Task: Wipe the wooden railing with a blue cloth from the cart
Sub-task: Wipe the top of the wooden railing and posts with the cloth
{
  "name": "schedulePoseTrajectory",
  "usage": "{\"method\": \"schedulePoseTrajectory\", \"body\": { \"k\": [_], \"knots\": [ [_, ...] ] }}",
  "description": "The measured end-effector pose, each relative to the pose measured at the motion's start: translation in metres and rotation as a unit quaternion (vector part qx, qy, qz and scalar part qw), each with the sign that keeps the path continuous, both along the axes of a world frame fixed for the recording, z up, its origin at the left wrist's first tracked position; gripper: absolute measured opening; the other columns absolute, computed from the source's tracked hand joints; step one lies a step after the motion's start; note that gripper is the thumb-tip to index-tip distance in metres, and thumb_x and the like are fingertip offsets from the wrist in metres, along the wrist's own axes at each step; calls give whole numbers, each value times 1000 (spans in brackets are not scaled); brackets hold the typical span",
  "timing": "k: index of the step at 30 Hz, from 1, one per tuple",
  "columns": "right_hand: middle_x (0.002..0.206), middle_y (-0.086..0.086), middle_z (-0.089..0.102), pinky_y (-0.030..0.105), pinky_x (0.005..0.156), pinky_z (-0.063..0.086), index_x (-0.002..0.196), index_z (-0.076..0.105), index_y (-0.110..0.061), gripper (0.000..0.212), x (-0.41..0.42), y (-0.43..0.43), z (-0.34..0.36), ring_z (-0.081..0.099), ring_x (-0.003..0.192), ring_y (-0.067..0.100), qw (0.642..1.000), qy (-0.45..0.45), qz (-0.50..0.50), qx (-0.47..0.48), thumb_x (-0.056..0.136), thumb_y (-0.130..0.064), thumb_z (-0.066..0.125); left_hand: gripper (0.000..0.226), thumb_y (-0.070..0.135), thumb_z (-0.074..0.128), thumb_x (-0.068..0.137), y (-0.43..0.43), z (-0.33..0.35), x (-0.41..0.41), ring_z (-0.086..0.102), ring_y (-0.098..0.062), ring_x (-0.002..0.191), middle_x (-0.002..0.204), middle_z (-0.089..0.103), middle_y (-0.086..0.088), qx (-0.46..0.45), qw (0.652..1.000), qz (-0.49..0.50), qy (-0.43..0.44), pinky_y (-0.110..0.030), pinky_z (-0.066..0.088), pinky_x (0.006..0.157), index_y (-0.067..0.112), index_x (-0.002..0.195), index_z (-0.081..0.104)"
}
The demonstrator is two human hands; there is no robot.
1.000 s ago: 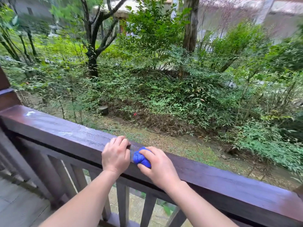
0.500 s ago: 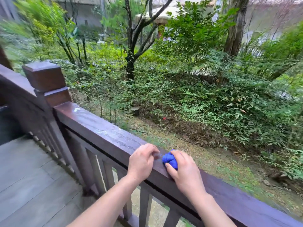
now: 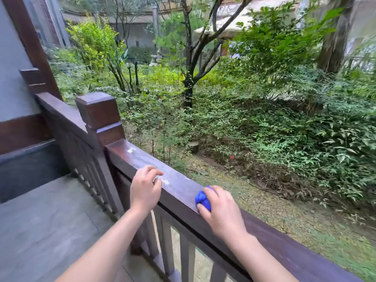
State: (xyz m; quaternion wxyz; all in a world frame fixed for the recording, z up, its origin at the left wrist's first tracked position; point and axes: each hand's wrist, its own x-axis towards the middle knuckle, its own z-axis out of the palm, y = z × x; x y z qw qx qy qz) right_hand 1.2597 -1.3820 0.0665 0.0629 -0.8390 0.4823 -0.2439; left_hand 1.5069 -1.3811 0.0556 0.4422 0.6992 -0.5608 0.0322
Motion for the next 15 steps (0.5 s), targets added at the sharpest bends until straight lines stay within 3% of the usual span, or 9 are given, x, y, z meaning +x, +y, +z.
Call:
{"method": "schedulePoseTrajectory", "body": {
  "k": [3, 6, 8, 12, 15],
  "knots": [
    [122, 0, 59, 32, 94, 45, 119, 57, -24, 42, 3, -2, -9, 54, 110, 25, 1000, 3, 16, -7, 82, -44, 61, 34, 18, 47, 81, -40, 6, 49, 56, -29, 109, 112, 65, -5, 52, 998, -21, -27, -37, 41, 95, 12, 101, 74],
    [118, 2, 60, 35, 91, 45, 119, 58, -23, 39, 13, -20, 1, 54, 106, 27, 993, -21, -112, 26, 84, -41, 62, 30, 20, 50, 92, -74, 5, 85, 50, -26, 126, 130, 60, -3, 134, 986, -69, -73, -38, 37, 107, 19, 113, 71],
    [117, 5, 60, 36, 92, 44, 119, 58, -21, 39, 38, -19, 4, 54, 105, 29, 986, -25, -166, 23, 84, -38, 62, 27, 23, 51, 96, -86, 1, 100, 51, -26, 124, 129, 59, -2, 159, 976, -103, -107, -39, 39, 104, 21, 115, 70],
    [121, -2, 60, 33, 94, 48, 119, 57, -24, 44, 76, 3, -14, 56, 110, 24, 996, -7, -85, -10, 79, -40, 65, 46, 41, 31, 90, -87, -11, 111, 55, -28, 111, 119, 60, 1, 144, 965, -116, -183, -45, 42, 95, 23, 114, 65],
    [115, 2, 63, 34, 88, 48, 116, 60, -20, 41, 76, -15, -10, 57, 103, 28, 986, -15, -165, -9, 80, -38, 67, 44, 41, 30, 91, -86, -18, 115, 55, -26, 110, 117, 61, 2, 112, 967, -120, -197, -44, 40, 94, 24, 112, 66]
  ]
}}
